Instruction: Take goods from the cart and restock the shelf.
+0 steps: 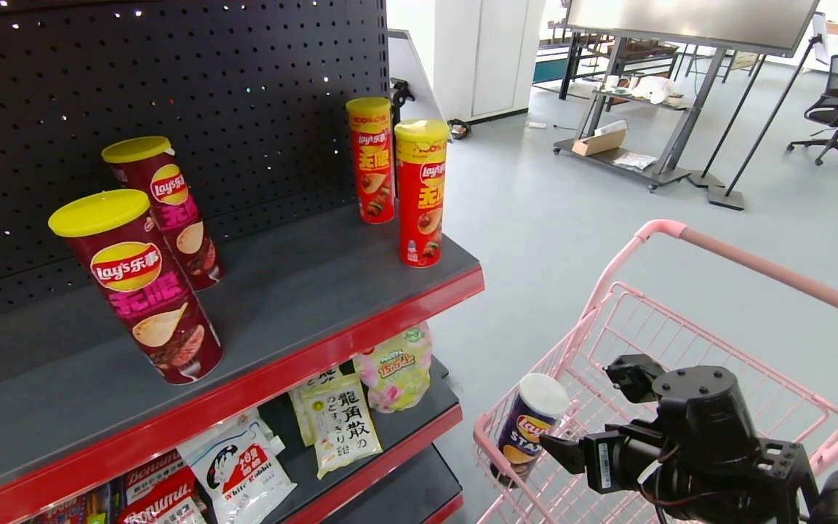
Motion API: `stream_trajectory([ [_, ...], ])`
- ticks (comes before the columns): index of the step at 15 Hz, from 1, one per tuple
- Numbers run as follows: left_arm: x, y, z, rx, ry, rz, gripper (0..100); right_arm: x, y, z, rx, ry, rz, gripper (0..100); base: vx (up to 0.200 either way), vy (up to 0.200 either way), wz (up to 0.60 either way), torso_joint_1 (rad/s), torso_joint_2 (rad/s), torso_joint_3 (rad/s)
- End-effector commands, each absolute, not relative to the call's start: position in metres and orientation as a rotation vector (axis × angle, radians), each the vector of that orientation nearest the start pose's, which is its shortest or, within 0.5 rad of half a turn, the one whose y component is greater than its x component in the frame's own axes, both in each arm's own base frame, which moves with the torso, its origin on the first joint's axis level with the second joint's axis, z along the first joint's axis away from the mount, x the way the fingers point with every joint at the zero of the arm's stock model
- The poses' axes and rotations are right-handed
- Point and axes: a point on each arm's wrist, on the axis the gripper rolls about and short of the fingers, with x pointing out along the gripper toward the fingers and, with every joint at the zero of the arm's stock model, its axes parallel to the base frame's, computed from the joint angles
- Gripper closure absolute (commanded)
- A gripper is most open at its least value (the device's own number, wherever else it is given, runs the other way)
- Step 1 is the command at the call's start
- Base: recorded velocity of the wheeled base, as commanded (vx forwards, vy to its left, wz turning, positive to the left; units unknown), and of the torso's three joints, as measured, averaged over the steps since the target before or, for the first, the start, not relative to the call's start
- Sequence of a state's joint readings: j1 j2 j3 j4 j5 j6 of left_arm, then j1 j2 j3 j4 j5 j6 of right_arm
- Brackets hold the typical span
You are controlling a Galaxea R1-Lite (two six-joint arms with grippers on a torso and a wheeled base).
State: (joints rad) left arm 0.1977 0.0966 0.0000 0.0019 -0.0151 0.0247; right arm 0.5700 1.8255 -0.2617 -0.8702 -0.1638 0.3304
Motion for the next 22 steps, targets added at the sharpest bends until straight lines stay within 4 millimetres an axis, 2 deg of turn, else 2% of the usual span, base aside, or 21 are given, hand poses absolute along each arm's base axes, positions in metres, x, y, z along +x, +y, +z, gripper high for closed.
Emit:
stream_trajectory([
  [1, -0.015, -0.003, 0.077, 0.014, 0.102, 0.181, 0, 0.197, 0.122, 0.050, 0.061, 0.709, 0.276, 0, 0.000, 0.000, 0.00, 0.000, 0.00, 0.000],
  [11, -0.015, -0.003, 0.077, 0.014, 0.102, 0.181, 0, 0.200, 0.124, 0.046, 0.069, 0.691, 0.280, 0, 0.000, 0.000, 0.00, -0.047, 0.12, 0.070],
  [20, -0.015, -0.003, 0.077, 0.014, 0.102, 0.181, 0, 0.195, 0.134, 0.040, 0.077, 0.715, 0.310, 0, 0.000, 0.000, 0.00, 0.000, 0.00, 0.000],
  [22, -0.015, -0.003, 0.077, 0.014, 0.102, 0.183, 0, 0.188, 0.137, 0.037, 0.059, 0.726, 0.318, 0, 0.000, 0.000, 0.00, 0.000, 0.00, 0.000],
])
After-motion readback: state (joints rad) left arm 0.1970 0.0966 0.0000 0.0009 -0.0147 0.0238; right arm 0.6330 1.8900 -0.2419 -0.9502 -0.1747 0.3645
